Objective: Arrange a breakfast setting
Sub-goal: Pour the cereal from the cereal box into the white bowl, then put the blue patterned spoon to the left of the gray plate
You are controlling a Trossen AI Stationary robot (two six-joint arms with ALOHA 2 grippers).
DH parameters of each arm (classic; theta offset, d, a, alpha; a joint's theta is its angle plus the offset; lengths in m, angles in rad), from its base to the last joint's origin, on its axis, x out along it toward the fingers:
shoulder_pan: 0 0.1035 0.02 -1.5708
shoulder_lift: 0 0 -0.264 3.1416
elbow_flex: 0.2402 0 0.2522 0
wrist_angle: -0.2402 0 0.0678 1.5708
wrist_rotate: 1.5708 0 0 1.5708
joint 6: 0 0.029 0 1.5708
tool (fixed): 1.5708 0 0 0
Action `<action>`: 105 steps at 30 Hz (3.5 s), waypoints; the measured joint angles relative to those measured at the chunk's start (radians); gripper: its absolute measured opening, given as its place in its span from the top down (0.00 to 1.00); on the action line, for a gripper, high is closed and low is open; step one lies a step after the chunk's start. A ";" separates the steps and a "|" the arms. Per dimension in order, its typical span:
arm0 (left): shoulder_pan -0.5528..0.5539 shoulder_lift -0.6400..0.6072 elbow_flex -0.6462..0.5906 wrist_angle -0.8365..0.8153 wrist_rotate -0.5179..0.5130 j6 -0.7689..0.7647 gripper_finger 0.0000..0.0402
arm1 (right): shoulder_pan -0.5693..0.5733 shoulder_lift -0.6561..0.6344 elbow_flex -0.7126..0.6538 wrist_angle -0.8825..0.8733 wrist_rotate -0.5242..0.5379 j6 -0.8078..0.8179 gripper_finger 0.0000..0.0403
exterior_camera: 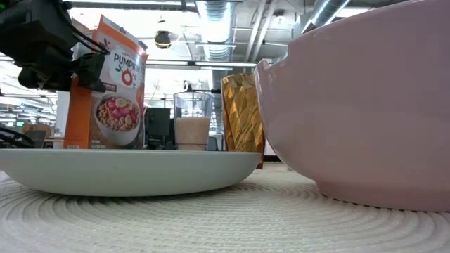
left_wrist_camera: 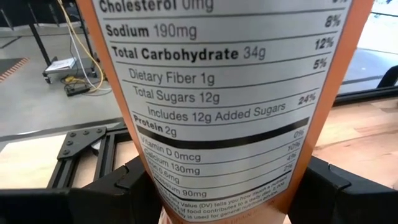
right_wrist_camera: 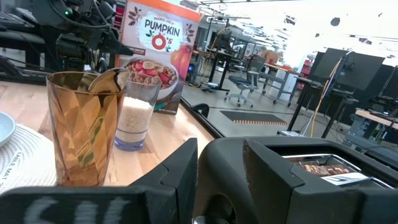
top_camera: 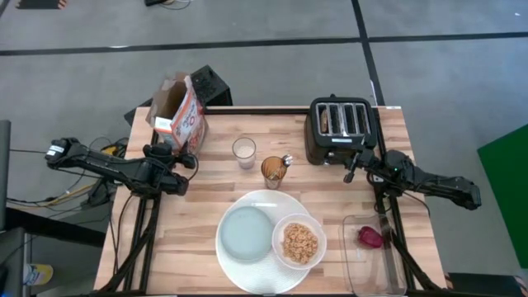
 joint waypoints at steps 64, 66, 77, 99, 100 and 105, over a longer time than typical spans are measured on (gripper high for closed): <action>-0.074 -0.018 0.777 -0.391 0.316 0.495 0.13 | 0.000 0.000 0.000 0.000 0.000 0.000 0.63; -0.074 -0.018 0.807 -0.391 0.333 0.517 0.13 | 0.000 0.000 0.000 0.000 0.000 0.000 0.63; -0.074 -0.018 0.937 -0.385 0.384 0.578 0.13 | 0.000 0.000 0.000 0.000 0.000 0.000 0.63; -0.075 -0.017 1.056 -0.094 0.469 0.871 0.13 | 0.000 0.000 0.000 0.000 0.000 0.000 0.63; -0.075 -0.017 1.056 -0.088 0.480 0.881 0.13 | 0.000 0.000 0.000 0.000 0.000 0.000 0.63; -0.074 -0.011 1.056 -0.060 0.533 0.938 0.13 | 0.000 0.000 0.000 0.000 -0.001 0.001 0.63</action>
